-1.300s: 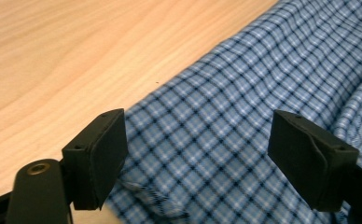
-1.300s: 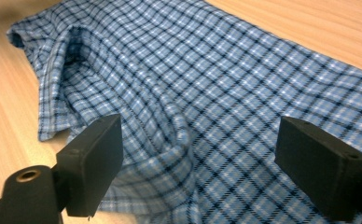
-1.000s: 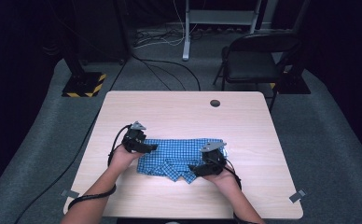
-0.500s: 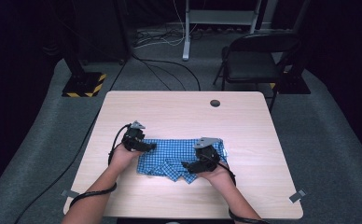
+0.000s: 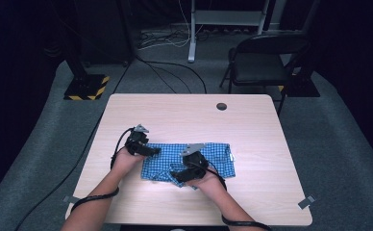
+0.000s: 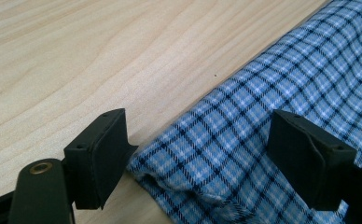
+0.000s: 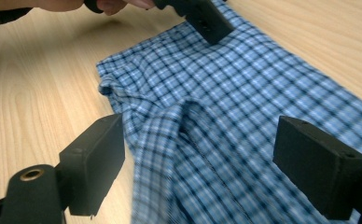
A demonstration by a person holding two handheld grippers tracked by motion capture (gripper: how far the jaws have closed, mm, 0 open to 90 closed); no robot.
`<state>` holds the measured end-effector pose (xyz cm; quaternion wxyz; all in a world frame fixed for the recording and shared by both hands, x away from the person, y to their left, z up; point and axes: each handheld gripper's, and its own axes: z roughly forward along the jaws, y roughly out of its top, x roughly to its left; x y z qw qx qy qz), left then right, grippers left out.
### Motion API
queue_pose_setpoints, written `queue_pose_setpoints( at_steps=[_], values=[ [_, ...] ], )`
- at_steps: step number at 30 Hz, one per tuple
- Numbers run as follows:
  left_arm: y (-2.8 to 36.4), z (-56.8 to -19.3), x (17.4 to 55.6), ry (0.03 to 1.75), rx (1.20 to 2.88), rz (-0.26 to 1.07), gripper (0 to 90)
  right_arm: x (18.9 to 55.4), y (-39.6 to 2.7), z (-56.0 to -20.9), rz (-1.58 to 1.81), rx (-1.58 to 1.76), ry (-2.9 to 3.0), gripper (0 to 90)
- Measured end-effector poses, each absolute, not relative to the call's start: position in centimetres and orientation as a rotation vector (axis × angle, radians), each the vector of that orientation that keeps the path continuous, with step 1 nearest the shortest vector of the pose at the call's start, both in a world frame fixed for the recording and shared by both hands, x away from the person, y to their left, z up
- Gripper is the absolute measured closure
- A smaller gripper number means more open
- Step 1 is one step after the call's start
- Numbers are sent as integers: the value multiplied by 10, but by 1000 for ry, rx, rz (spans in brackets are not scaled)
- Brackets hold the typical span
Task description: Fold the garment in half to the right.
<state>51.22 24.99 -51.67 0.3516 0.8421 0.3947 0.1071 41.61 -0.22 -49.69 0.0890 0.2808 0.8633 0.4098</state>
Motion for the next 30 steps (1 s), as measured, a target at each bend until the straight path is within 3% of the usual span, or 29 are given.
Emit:
queue_pose_setpoints(
  at_steps=[21,30],
  values=[
    [245,-518,513,1007,2223,306,222,409,55,-508,1155,692,2634,168],
    [243,-518,512,993,2239,318,241,402,79,-506,1163,581,2642,217]
  ],
)
